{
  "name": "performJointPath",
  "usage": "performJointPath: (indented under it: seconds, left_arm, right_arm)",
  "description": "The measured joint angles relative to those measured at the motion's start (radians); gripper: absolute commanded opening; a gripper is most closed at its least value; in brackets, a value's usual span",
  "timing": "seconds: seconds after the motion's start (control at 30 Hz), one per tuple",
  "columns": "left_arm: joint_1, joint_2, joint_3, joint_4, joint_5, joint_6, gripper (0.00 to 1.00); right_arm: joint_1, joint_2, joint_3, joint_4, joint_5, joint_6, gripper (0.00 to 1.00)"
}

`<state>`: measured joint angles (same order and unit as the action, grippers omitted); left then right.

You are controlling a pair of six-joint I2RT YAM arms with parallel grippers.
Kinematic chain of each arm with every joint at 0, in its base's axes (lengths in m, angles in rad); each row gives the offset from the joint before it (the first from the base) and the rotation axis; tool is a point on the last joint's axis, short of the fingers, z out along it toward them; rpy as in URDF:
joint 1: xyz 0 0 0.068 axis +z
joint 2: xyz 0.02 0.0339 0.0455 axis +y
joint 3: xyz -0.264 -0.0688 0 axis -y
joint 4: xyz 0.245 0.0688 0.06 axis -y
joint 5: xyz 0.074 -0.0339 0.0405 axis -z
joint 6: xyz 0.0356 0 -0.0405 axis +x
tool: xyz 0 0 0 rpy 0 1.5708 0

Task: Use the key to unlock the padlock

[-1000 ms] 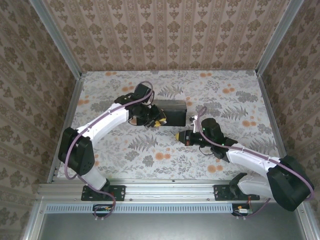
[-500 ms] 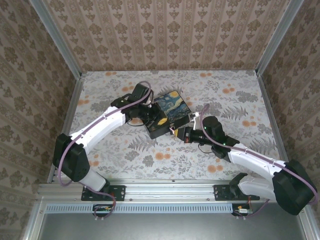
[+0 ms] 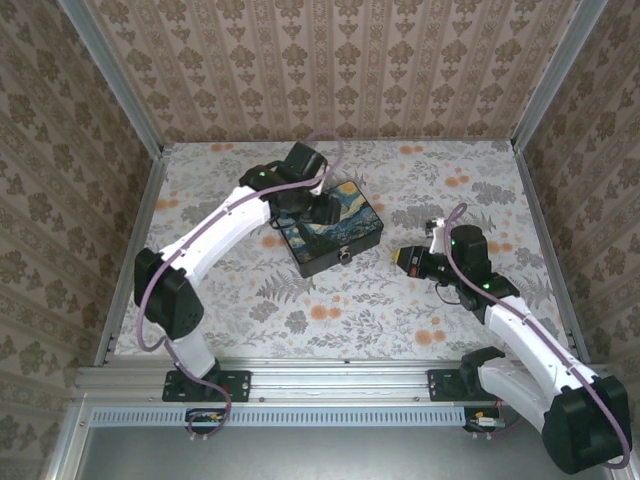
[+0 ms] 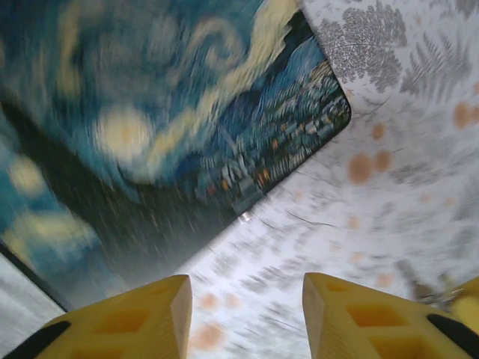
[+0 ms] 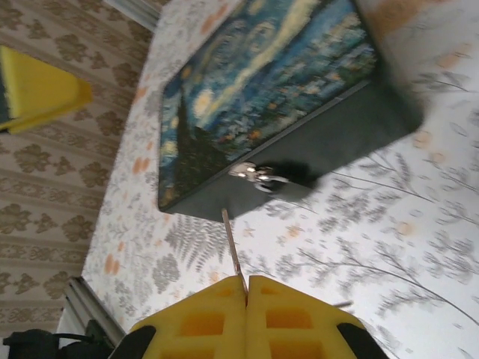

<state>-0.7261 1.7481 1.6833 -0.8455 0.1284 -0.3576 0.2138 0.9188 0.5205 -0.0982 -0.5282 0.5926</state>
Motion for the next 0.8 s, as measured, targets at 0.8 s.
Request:
performJointPath:
  seconds: [0.8]
  left_arm:
    - [-0.236, 0.154, -0.118, 0.053, -0.04, 1.58, 0.61]
  right_arm:
    - [-0.414, 0.115, 0.0, -0.111, -0.034, -0.074, 0.0]
